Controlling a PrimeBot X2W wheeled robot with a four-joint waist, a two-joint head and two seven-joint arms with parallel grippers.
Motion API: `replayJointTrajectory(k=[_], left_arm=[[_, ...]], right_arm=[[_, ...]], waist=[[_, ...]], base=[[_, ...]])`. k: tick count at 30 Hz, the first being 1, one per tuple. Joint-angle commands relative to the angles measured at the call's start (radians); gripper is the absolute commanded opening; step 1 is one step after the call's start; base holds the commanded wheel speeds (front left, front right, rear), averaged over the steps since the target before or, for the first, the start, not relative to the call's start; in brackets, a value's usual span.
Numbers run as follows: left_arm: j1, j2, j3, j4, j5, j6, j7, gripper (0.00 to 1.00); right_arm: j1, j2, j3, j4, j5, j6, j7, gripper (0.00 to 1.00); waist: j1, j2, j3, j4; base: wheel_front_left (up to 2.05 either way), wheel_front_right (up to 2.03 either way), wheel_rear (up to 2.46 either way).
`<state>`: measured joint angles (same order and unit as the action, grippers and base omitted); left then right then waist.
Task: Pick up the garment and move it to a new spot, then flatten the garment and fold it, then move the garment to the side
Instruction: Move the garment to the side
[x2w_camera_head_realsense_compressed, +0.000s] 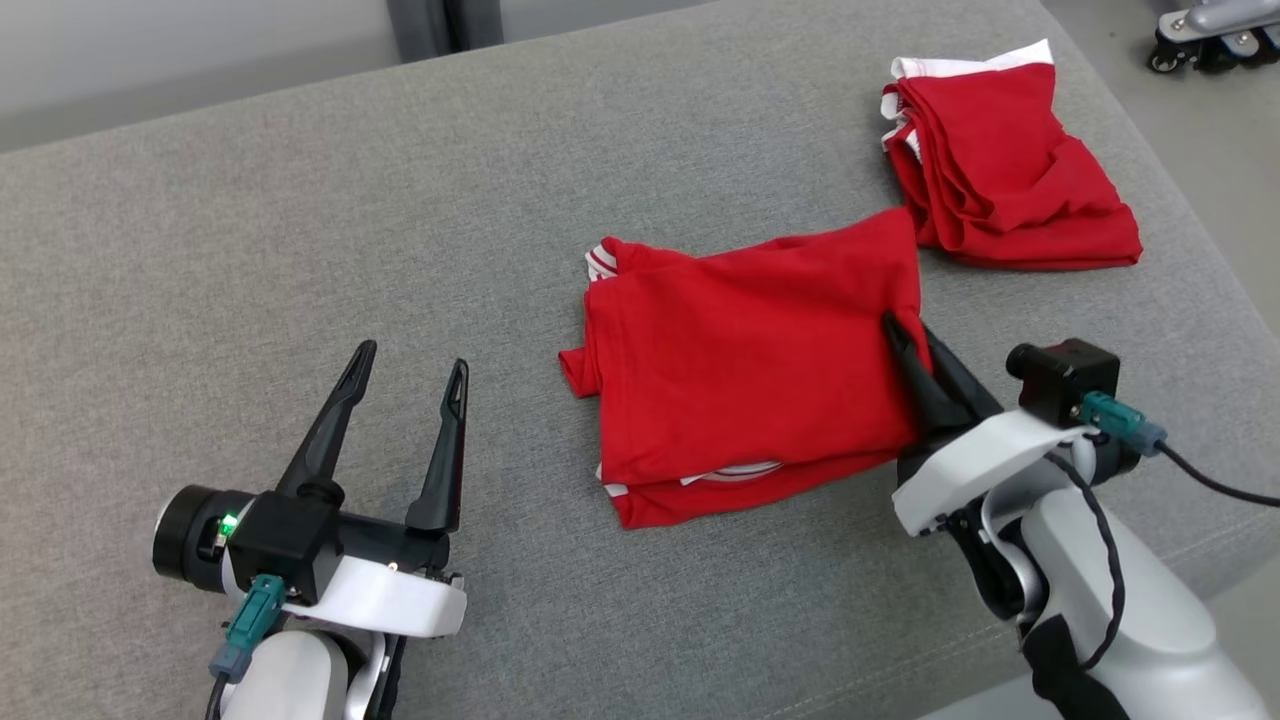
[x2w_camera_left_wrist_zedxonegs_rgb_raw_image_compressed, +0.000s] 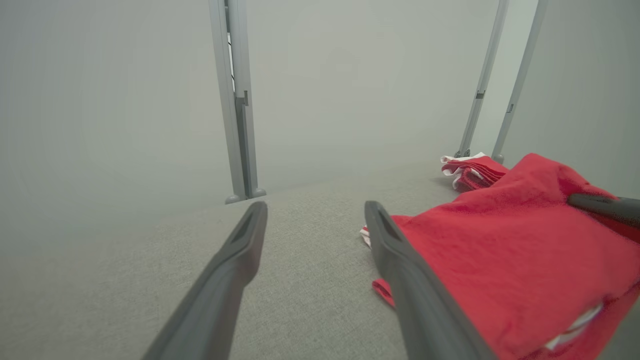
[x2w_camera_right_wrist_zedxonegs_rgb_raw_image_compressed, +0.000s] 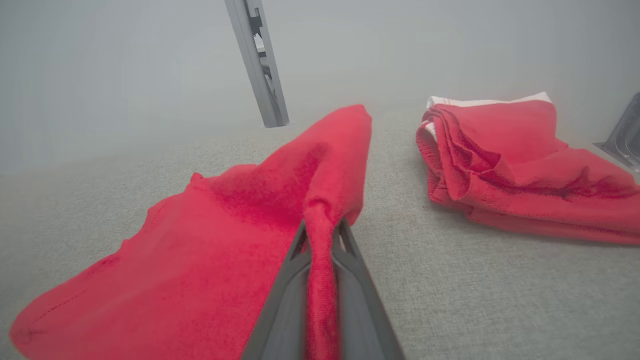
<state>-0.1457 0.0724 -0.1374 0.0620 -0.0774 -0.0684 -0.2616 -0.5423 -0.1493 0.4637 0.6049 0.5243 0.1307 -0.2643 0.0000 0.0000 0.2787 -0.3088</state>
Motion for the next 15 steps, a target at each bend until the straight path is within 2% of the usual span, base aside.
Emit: replayJointTrajectory(k=[1,7,15], left_arm=[[-0.020,0.007,0.001,-0.007,0.010,-0.003,-0.004,1.00],[-0.050,0.017,-0.011,-0.085,0.022,-0.011,-0.004,1.00],[-0.081,0.020,-0.018,-0.165,0.021,-0.006,-0.004,1.00]], right_arm=[[-0.024,-0.011,-0.005,0.002,-0.012,0.000,0.000,0.00],[-0.110,-0.051,-0.034,0.005,-0.057,0.000,0.000,0.00],[-0.234,-0.149,-0.111,0.015,-0.129,0.000,0.000,0.00]], waist=[[0.0000,0.0000,0.010,0.006],[0.0000,0.0000,0.052,0.037],[0.0000,0.0000,0.121,0.088]], base=[[0.00,0.00,0.00],[0.00,0.00,0.00],[0.00,0.00,0.00]])
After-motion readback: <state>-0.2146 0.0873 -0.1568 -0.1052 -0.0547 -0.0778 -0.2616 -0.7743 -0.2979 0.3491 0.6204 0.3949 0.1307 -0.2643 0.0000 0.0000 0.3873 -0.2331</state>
